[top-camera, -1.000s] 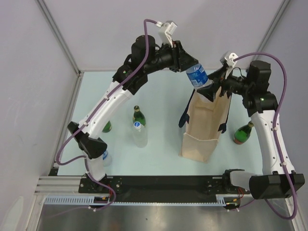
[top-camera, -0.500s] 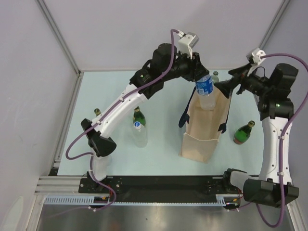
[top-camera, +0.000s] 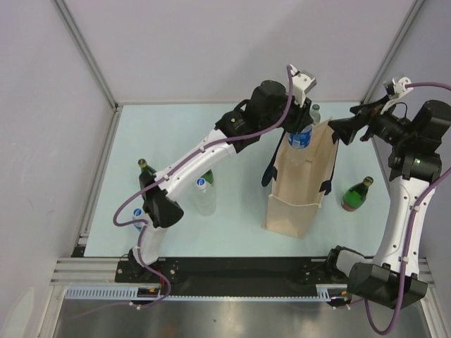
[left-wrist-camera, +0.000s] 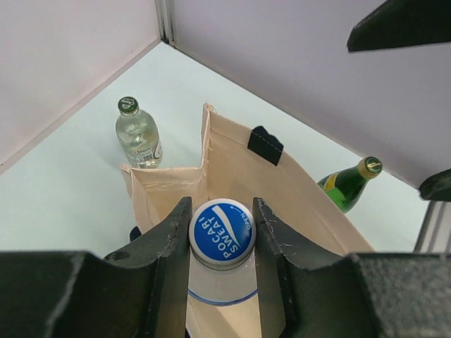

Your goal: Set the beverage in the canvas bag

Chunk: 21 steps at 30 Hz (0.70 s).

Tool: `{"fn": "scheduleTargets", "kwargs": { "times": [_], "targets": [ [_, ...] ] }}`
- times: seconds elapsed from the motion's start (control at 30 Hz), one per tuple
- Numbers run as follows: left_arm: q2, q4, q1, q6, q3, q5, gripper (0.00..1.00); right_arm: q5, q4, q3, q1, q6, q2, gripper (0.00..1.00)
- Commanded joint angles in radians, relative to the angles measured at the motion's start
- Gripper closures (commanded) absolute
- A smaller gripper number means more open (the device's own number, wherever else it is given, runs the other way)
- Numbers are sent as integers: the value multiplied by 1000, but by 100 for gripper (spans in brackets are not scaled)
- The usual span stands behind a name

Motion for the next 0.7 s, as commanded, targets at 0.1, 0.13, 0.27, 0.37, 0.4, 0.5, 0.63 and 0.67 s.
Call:
{"fn": "scheduleTargets", "kwargs": {
  "times": [0.1,0.13,0.27,0.37,0.4,0.5,0.63,0.67],
  "targets": [
    [32,243,-36,152,85,-85,100,-29,51,-1,-50,62,21,0],
    [41,257,-38,169,84,-114,100,-31,53,-2,-53,61,21,0],
    [92,280,-42,188,79,-120,100,-29,53,-10,-57,59,29,0],
    [112,306,-44,205,59,-135,100,-26,54,-16,-57,61,34,0],
    [124,319,-44,211,53,-146,100,-24,56,-19,-57,59,32,0],
    [148,329,-44,223,39,-165,100,-21,56,-25,-57,59,35,0],
    [159,354,-44,217,-5,-174,99,-21,54,-30,-57,59,37,0],
    [159,360,-42,214,-13,-174,98,-21,56,-32,-57,61,40,0]
  ]
}}
